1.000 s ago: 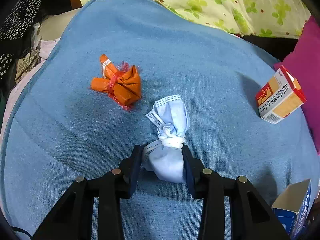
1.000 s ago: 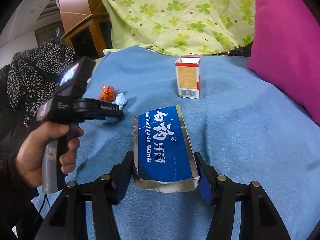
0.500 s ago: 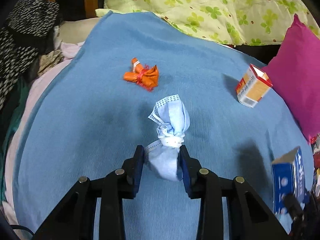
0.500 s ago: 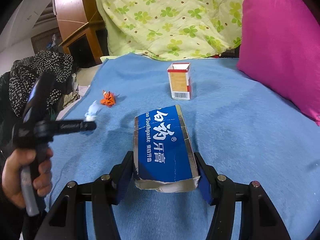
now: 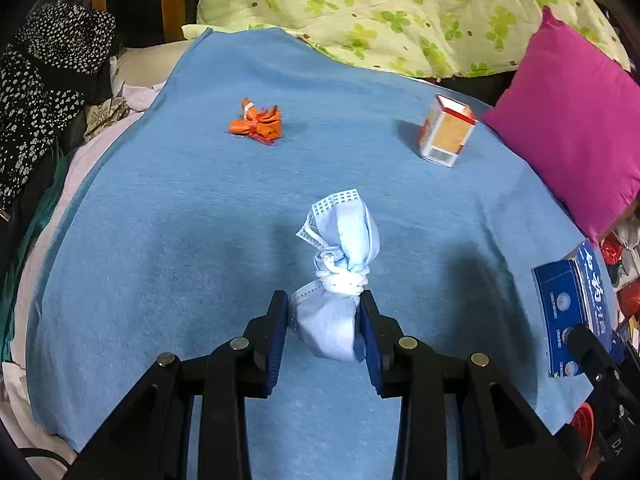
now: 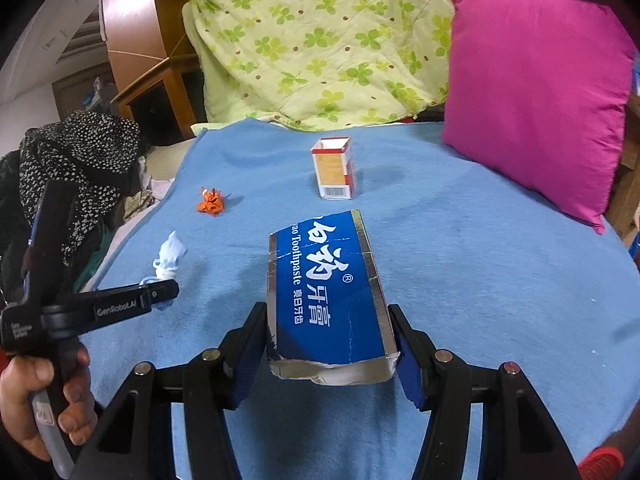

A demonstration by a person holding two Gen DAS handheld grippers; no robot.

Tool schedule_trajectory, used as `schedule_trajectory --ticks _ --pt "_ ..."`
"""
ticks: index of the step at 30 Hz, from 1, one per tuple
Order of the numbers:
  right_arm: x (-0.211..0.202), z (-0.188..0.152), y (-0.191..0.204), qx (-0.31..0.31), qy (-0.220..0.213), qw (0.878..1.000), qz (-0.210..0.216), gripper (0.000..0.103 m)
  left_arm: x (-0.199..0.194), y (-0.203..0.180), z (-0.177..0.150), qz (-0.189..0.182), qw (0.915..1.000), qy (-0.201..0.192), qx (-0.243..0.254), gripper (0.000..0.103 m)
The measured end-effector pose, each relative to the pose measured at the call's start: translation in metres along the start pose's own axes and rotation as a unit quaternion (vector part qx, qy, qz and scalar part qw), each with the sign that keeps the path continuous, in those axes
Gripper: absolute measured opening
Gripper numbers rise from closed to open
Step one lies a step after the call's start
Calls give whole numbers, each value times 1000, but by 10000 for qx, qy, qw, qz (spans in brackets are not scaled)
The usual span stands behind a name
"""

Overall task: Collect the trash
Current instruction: 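Lift the toothpaste box and mask bundle and carry them toward the basket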

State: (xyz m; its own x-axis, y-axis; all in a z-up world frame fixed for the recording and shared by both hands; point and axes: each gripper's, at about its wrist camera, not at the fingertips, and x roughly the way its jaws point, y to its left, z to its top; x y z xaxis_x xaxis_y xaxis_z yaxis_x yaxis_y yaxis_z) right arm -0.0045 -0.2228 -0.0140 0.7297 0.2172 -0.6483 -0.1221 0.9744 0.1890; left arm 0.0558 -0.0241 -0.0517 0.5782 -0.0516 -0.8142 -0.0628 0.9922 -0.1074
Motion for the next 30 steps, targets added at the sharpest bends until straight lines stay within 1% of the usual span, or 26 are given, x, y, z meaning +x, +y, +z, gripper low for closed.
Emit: schedule_trajectory --ticks 17,30 --pt "-42 -7 -22 225 -249 9991 -262 61 -29 -36 -12 -212 9993 -188 250 36" --pt "-74 -14 -48 505 -455 9966 -476 61 -46 -69 -17 -362 9971 -344 578 36"
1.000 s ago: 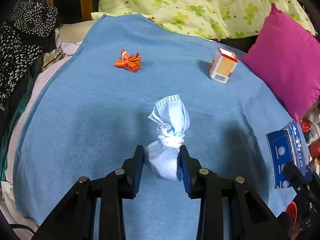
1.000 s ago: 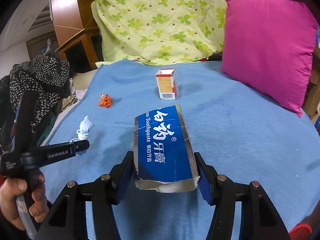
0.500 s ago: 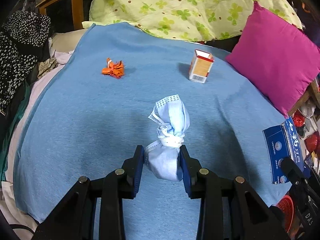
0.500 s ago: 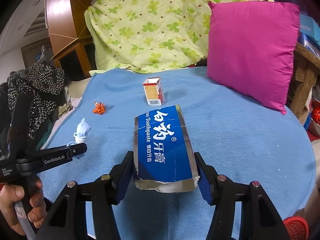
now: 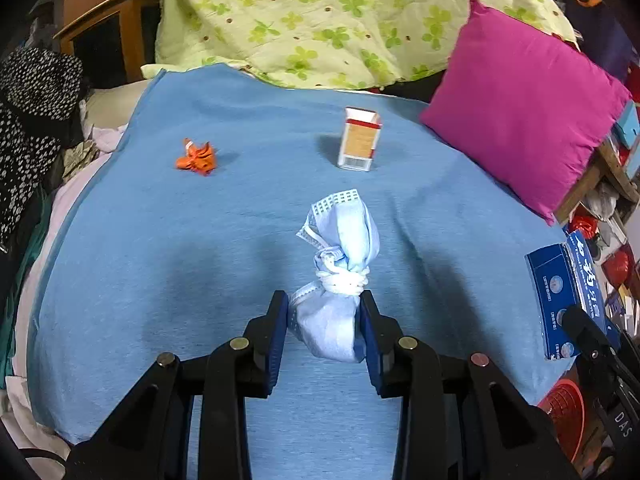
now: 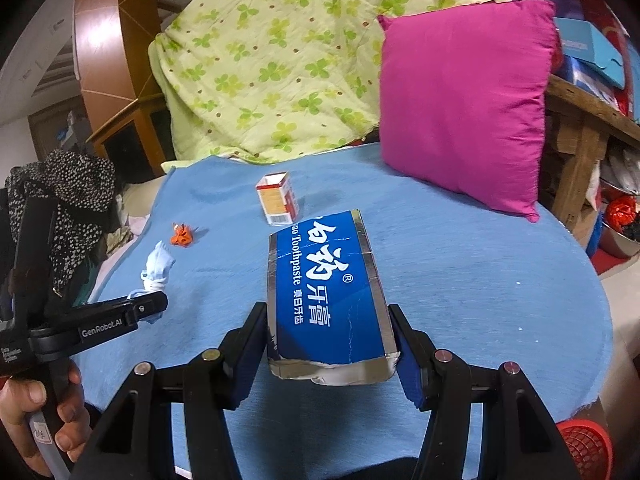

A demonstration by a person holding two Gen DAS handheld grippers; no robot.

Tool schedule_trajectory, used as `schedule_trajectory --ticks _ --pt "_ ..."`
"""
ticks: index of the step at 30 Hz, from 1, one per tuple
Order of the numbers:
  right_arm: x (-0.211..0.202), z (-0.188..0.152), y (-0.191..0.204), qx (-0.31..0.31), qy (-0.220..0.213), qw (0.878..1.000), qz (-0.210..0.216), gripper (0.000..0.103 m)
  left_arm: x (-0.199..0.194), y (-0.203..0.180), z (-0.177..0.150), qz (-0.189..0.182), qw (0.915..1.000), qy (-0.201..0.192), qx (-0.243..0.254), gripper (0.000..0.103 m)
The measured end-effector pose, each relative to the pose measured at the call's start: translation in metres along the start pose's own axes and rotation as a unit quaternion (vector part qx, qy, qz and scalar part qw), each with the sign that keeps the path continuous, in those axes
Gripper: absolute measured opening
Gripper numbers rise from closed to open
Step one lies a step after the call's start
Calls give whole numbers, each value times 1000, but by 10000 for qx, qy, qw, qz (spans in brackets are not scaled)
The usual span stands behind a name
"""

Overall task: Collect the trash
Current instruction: 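Lift the toothpaste box and mask bundle and carry them toward the basket, then bring the toothpaste box in the right tool over the red basket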

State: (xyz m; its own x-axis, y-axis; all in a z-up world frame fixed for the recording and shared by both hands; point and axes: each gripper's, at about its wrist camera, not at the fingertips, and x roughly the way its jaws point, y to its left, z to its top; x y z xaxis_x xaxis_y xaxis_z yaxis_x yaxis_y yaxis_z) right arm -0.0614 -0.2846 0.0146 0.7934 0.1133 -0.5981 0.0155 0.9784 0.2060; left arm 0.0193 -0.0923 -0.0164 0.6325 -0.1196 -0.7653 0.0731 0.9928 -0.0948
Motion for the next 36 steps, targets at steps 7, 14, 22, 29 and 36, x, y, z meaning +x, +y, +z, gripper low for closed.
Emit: schedule_trajectory --ticks 7,14,22,29,36 --pt "-17 -1 -20 161 -92 9997 -146 61 -7 -20 0 -117 9998 -55 179 37" --pt "-34 -7 -42 379 -129 9987 -330 61 -7 -35 -3 -215 9993 -27 302 37" --pt "-47 -11 -62 536 -166 9970 -533 61 -7 -48 -5 -286 9985 -21 466 36" --pt "-59 -20 -82 694 -160 9946 -760 61 -7 -70 -7 -426 9966 -10 702 37" --pt "-78 -31 -105 871 -165 9908 -1019 61 -9 -96 -9 -608 9937 1 938 37"
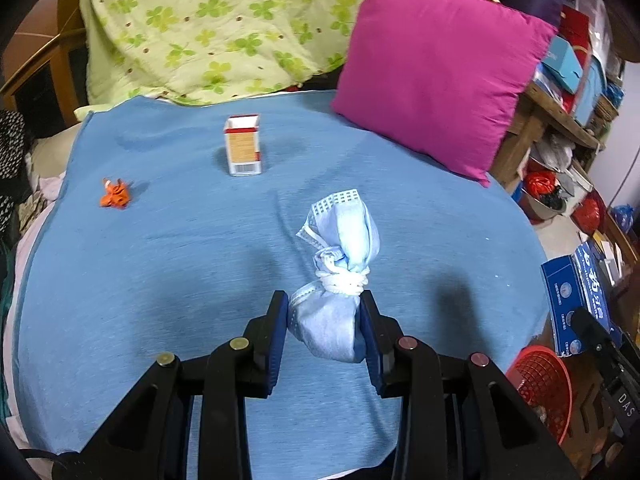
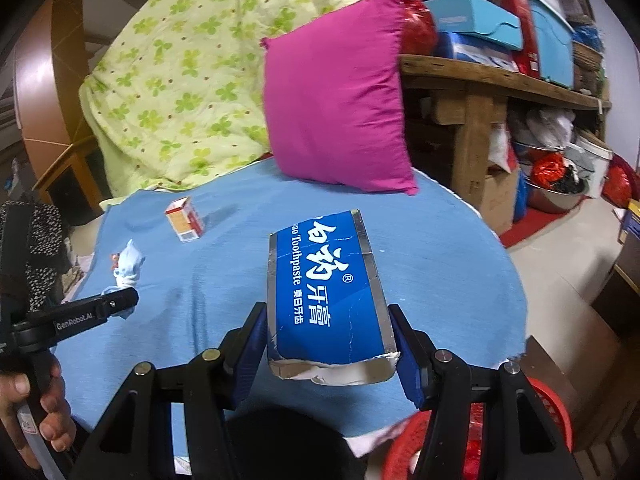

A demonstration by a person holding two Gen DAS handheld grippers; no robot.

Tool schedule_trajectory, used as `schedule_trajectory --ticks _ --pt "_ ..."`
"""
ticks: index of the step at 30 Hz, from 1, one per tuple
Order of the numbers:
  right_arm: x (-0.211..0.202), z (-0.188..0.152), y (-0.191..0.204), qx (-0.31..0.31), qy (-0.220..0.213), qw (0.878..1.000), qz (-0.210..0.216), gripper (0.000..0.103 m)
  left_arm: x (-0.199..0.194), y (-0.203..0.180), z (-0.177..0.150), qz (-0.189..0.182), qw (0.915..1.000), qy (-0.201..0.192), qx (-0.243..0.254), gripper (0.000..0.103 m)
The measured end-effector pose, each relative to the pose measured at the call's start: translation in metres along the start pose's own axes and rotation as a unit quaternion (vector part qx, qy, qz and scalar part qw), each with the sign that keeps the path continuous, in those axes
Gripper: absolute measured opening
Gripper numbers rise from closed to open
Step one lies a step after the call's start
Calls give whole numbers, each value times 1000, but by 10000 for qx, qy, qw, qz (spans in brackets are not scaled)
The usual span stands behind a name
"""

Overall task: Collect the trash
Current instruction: 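Bring the toothpaste box in the right tool over the red basket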

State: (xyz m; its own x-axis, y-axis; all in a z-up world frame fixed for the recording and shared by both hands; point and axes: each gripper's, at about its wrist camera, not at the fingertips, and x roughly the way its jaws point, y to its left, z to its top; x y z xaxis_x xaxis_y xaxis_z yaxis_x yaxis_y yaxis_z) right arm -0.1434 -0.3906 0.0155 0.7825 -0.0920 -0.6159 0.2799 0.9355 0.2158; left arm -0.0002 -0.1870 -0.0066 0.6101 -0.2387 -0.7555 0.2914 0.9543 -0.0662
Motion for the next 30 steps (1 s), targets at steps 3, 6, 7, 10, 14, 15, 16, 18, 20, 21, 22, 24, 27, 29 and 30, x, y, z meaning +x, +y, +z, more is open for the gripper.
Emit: schedule_trajectory --ticks 3,6,7,10,14,15,16,18,20,21,22,24,27,29,30 --pt "-6 -3 -10 62 -6 9999 -108 61 0 -12 0 -79 9999 7 110 37" --pt "-13 -6 -21 131 -1 9997 -223 61 -1 -23 -1 -151 9997 10 212 37" --pt "-16 -8 -25 156 0 9995 -271 61 -1 -28 -1 -176 9995 13 258 37" --pt "-22 -12 -38 242 8 9989 -399 61 -1 -36 -3 -246 9991 23 344 36" --pt "-30 -20 -56 352 41 9976 -602 61 -3 -51 -6 -362 9983 23 467 37" --pt "-31 -21 -60 371 48 9973 -638 61 -4 -53 -6 -387 9980 20 493 37" --pt "-33 -23 -64 397 60 9968 -694 61 -5 -57 -6 -411 9978 14 527 37" --pt "-37 -27 -73 437 79 9958 -798 61 -6 -66 -8 -477 9970 15 611 37" --pt "-40 -31 -79 474 105 9950 -875 61 -7 -76 -11 -537 9960 21 715 36" --pt "-42 -34 -84 511 131 9944 -921 61 -8 -82 -13 -585 9953 32 770 36" --pt "-42 -36 -88 531 148 9940 -949 61 -8 -87 -14 -614 9947 35 826 37" --pt "-45 -41 -95 570 182 9930 -1020 61 -9 -97 -18 -683 9933 51 936 37" --pt "-48 -50 -108 647 251 9911 -1139 61 -11 -111 -22 -773 9911 73 1079 37" --pt "-51 -58 -117 725 317 9893 -1229 61 -11 -121 -24 -834 9897 95 1162 37" --pt "-52 -62 -122 772 350 9883 -1271 61 -11 -127 -26 -880 9887 117 1209 37"
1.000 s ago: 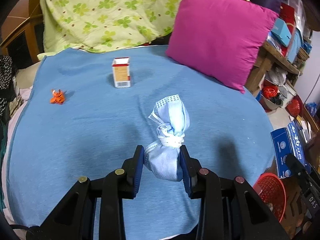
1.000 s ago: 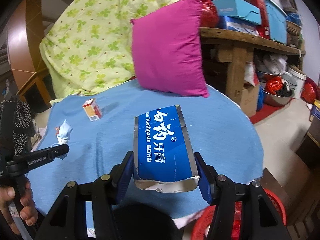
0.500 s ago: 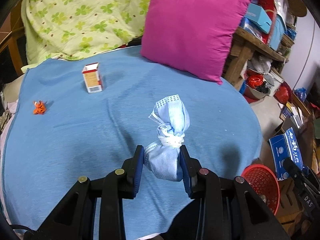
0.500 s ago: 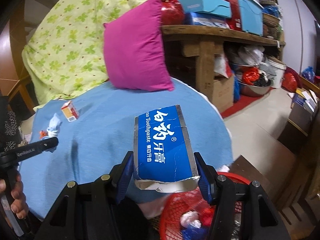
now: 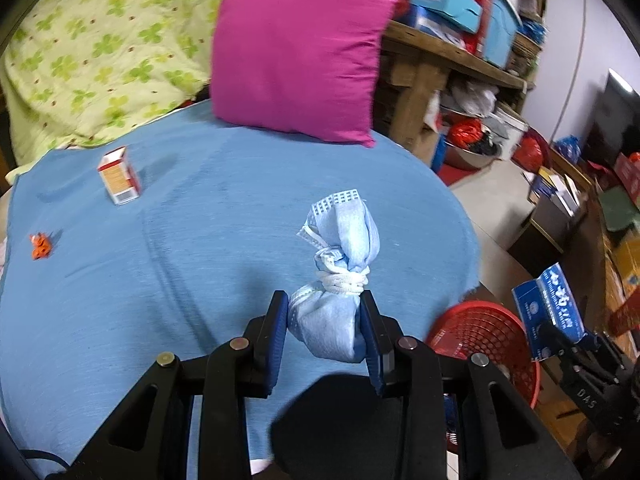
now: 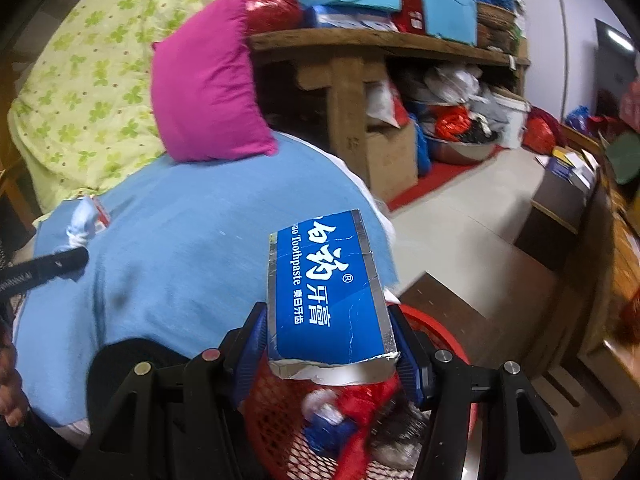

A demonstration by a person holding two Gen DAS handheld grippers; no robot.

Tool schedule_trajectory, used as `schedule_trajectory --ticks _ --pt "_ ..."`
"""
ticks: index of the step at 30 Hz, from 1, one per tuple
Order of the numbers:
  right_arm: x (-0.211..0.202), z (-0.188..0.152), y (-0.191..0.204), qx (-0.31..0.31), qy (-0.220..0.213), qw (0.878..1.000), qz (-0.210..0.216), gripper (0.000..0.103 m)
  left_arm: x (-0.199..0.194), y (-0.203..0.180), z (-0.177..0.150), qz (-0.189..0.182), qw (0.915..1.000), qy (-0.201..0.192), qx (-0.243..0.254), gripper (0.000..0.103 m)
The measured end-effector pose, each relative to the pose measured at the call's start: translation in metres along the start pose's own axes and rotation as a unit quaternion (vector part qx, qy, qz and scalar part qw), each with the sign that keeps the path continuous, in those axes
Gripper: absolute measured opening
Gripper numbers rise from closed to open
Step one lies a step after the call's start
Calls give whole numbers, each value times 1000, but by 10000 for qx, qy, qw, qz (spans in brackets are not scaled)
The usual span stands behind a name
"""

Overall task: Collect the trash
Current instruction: 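Bring the toothpaste box in the right tool over the red basket, then open the right tool to drop the blue toothpaste box into the basket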

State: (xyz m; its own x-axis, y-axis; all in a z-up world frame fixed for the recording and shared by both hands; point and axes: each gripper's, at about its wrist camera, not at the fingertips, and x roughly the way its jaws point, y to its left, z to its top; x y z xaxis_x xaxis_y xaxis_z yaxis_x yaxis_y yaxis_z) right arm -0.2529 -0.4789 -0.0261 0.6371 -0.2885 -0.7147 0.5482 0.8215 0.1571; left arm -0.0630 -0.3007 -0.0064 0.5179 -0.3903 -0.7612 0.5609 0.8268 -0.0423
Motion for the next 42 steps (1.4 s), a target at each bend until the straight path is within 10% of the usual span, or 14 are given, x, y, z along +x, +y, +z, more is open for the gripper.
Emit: schedule_trajectory --ticks 14,20,26,42 --pt "19 -26 -38 295 410 9986 -175 62 10 -58 -5 -294 9981 171 520 37" --pt "38 -28 -43 354 628 9971 -258 87 16 -69 -8 -376 9969 284 626 37" --pt "27 -23 -57 510 405 9970 -419 88 25 -80 -11 -546 9949 455 716 37" --pt "5 5 -90 892 -151 9944 -545 88 68 -154 -45 -1480 9654 1512 1525 49"
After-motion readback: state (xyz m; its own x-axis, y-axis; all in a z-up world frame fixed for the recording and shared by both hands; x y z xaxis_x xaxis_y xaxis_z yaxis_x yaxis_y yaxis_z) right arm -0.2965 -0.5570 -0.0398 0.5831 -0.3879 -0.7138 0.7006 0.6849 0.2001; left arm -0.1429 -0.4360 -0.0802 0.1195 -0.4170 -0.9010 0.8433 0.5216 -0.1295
